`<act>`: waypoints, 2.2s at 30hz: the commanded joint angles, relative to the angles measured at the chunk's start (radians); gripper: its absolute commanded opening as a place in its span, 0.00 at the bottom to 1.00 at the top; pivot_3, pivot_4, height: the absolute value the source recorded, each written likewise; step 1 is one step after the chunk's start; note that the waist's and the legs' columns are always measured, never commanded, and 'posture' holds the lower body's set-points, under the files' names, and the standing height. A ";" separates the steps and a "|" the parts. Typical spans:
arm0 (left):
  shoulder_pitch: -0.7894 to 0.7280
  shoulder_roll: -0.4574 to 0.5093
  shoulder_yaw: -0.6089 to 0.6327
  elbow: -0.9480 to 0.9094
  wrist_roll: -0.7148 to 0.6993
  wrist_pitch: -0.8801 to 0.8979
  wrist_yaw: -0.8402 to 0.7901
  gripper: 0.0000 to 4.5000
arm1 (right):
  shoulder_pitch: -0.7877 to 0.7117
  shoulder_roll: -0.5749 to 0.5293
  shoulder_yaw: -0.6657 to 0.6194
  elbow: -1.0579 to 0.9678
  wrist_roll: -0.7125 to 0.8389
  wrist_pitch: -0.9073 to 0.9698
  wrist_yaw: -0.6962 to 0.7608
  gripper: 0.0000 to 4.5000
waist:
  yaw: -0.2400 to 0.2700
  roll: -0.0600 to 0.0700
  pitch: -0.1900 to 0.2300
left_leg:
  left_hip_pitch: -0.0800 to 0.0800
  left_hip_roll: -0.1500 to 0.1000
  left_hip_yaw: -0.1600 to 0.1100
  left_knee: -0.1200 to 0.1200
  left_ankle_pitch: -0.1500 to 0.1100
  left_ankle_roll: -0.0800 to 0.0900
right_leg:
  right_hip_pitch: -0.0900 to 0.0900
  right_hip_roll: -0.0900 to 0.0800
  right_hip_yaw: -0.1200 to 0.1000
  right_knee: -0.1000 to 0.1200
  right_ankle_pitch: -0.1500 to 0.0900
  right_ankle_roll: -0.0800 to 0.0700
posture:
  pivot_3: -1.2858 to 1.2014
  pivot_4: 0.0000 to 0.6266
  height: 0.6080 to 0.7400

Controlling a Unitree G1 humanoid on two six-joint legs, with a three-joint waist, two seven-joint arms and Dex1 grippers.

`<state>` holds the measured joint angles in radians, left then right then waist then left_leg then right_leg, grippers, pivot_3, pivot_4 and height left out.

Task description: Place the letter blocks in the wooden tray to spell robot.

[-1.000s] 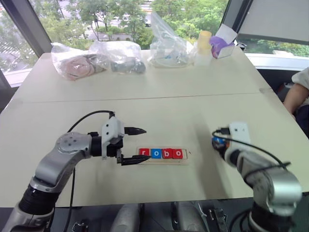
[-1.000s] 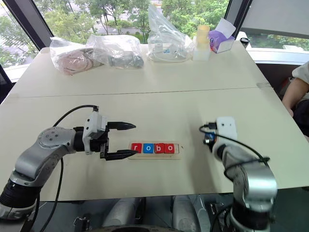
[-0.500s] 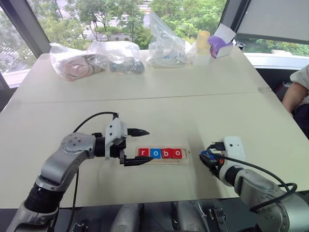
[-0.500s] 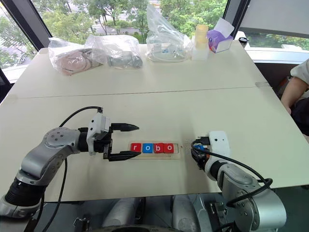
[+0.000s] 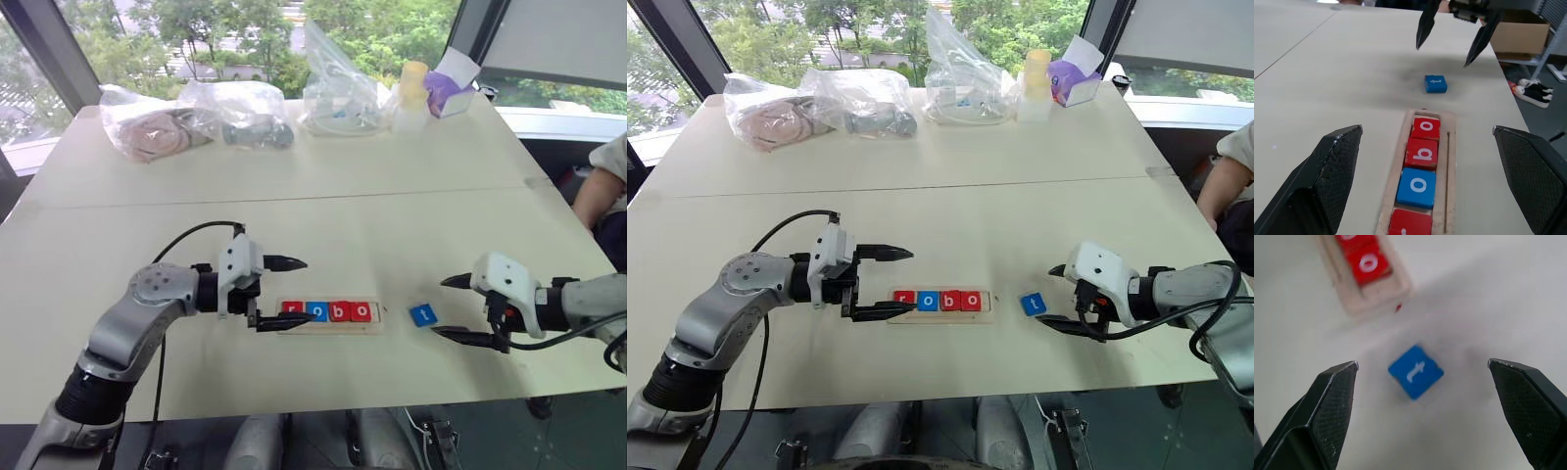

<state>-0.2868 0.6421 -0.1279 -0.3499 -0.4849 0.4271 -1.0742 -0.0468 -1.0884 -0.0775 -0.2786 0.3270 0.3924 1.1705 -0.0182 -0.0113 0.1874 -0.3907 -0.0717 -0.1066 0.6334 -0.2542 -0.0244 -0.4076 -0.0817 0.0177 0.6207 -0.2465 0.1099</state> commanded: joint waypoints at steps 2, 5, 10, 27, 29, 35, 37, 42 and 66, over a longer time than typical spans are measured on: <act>0.029 0.006 0.021 -0.040 -0.007 -0.006 0.019 1.00 | -0.104 0.012 0.089 0.187 -0.070 -0.220 0.133 0.98 | 0.002 0.000 0.000 | 0.000 0.000 0.000 0.000 0.000 0.000 | 0.000 0.000 0.000 0.000 0.000 0.000 | 0.52 0.24 1.00; 0.040 0.011 0.025 -0.046 -0.005 -0.006 0.025 1.00 | -0.172 0.040 0.146 0.291 -0.107 -0.298 0.177 0.98 | 0.006 0.000 0.000 | 0.000 0.001 -0.001 0.000 0.000 0.000 | 0.000 0.000 0.000 0.000 0.000 -0.001 | 0.52 0.24 1.00; 0.041 0.022 0.033 -0.043 -0.009 -0.009 0.025 1.00 | -0.229 0.082 0.187 0.386 -0.132 -0.392 0.226 0.98 | 0.010 0.001 0.000 | 0.000 0.000 -0.002 0.000 0.000 -0.001 | 0.000 0.000 0.000 0.000 0.000 -0.001 | 0.52 0.24 1.00; 0.015 0.053 0.057 -0.009 -0.008 -0.015 0.012 1.00 | -0.277 0.184 0.201 0.441 -0.141 -0.407 0.213 0.24 | 0.006 0.001 0.000 | 0.001 0.000 -0.002 0.001 0.001 -0.002 | -0.001 0.000 0.000 0.003 0.001 -0.002 | 0.52 0.24 1.00; 0.017 0.054 0.061 -0.010 -0.010 -0.014 0.012 1.00 | -0.246 0.182 0.187 0.380 -0.118 -0.330 0.190 0.24 | 0.006 0.001 0.000 | 0.001 0.000 -0.002 0.001 0.001 -0.002 | -0.001 0.000 0.001 0.004 0.001 -0.002 | 0.52 0.24 1.00; 0.032 0.052 0.064 -0.019 -0.009 -0.013 0.018 1.00 | -0.178 0.169 0.151 0.124 -0.076 -0.047 0.070 0.24 | 0.008 0.001 0.000 | 0.001 0.000 -0.002 0.001 0.001 -0.002 | -0.002 -0.001 0.001 0.007 0.001 -0.003 | 0.52 0.24 1.00; 0.033 0.050 0.060 -0.020 -0.008 -0.014 0.018 1.00 | -0.182 0.174 0.150 0.039 -0.051 0.024 0.048 0.24 | 0.008 0.001 0.000 | 0.001 0.000 -0.002 0.001 0.001 -0.002 | -0.003 -0.001 0.001 0.008 0.001 -0.003 | 0.52 0.24 1.00; 0.022 0.043 0.051 -0.009 -0.005 -0.017 0.014 1.00 | -0.237 0.172 0.207 -0.051 -0.055 0.177 0.009 0.24 | 0.010 0.001 0.000 | 0.000 0.000 -0.002 0.002 0.001 -0.002 | -0.003 -0.001 0.001 0.008 0.001 -0.002 | 0.52 0.24 1.00; 0.048 0.038 0.052 -0.048 -0.016 -0.004 0.046 1.00 | -0.348 0.188 0.369 -0.046 -0.157 0.198 -0.004 0.24 | 0.009 0.001 0.000 | 0.000 0.000 -0.002 0.002 0.001 -0.002 | -0.003 0.000 0.001 0.008 0.001 -0.002 | 0.52 0.24 1.00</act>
<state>-0.2389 0.6828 -0.0905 -0.3650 -0.4885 0.4266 -1.0302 -0.3746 -0.9062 0.2969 -0.2954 0.1701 0.5947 1.1649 -0.0094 -0.0103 0.1877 -0.3911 -0.0719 -0.1089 0.6354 -0.2533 -0.0264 -0.4109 -0.0821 0.0183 0.6284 -0.2456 0.1076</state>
